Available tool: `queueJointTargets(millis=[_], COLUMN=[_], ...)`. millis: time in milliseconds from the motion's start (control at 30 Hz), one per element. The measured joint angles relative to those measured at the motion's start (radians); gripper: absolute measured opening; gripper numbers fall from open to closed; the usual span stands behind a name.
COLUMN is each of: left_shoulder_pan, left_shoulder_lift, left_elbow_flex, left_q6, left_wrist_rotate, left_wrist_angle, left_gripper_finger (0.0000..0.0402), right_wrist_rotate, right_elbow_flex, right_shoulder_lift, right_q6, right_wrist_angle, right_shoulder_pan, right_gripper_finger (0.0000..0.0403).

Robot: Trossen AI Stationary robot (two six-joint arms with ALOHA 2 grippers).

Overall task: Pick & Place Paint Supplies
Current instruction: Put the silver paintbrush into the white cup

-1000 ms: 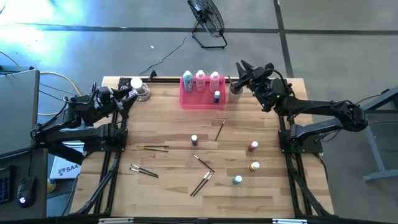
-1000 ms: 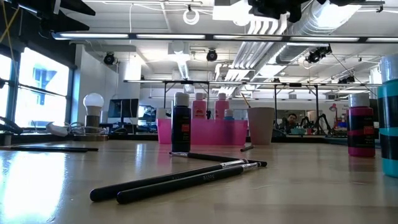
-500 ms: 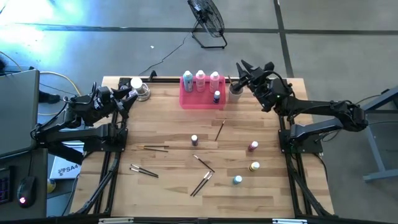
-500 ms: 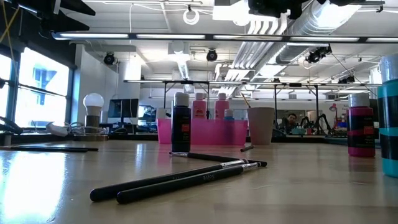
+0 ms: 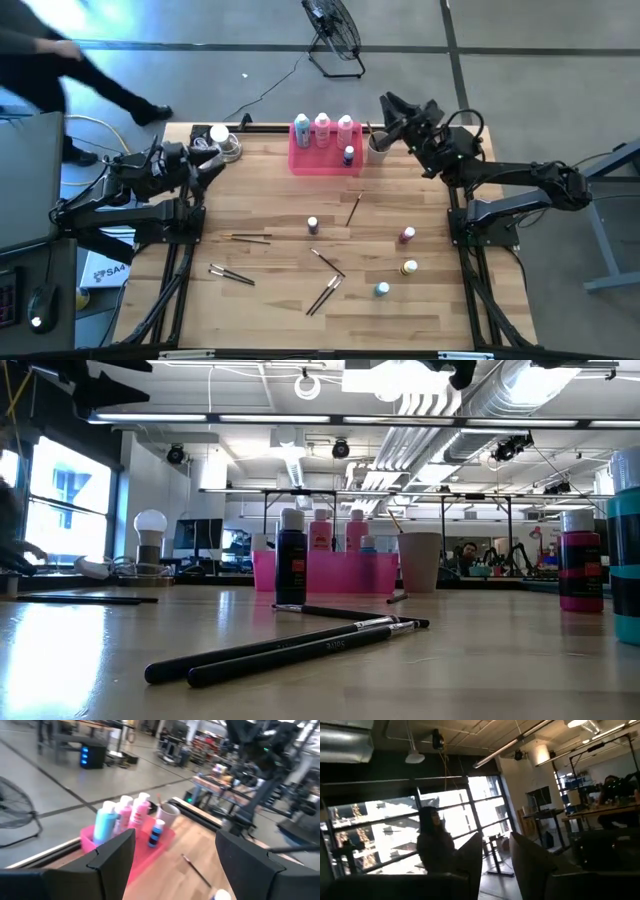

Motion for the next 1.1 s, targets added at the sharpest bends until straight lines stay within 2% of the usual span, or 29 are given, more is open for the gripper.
queueJointTargets(millis=[200, 400, 633, 733, 867, 967, 1100], left_shoulder_pan=[0.000, 0.000, 0.000, 0.000, 0.000, 0.000, 0.000], left_shoulder_lift=[0.000, 0.000, 0.000, 0.000, 0.000, 0.000, 0.000], left_elbow_flex=[0.000, 0.000, 0.000, 0.000, 0.000, 0.000, 0.000], left_q6=[0.000, 0.001, 0.000, 0.001, 0.007, 0.009, 0.009], left_wrist_rotate=[0.068, 0.089, 0.106, 0.107, 0.100, 0.085, 0.080], left_wrist_angle=[0.002, 0.001, 0.002, 0.001, 0.002, 0.002, 0.002], left_gripper_finger=[0.0271, 0.0271, 0.0271, 0.0271, 0.0271, 0.0271, 0.0271], right_wrist_rotate=[-0.065, -0.129, -0.404, -0.465, -0.462, -0.405, -0.297], right_elbow_flex=[0.000, 0.000, 0.000, 0.000, 0.000, 0.000, 0.000], right_shoulder_lift=[0.000, 0.000, 0.000, 0.000, 0.000, 0.000, 0.000], right_q6=[0.194, 0.233, 0.306, 0.338, 0.426, 0.485, 0.487], right_wrist_angle=[-0.002, -0.001, -0.010, -0.010, -0.007, -0.018, -0.021], right_shoulder_pan=[0.000, 0.000, 0.000, 0.000, 0.000, 0.006, 0.036], right_gripper_finger=[0.0091, 0.0091, 0.0091, 0.0091, 0.0091, 0.0091, 0.0091])
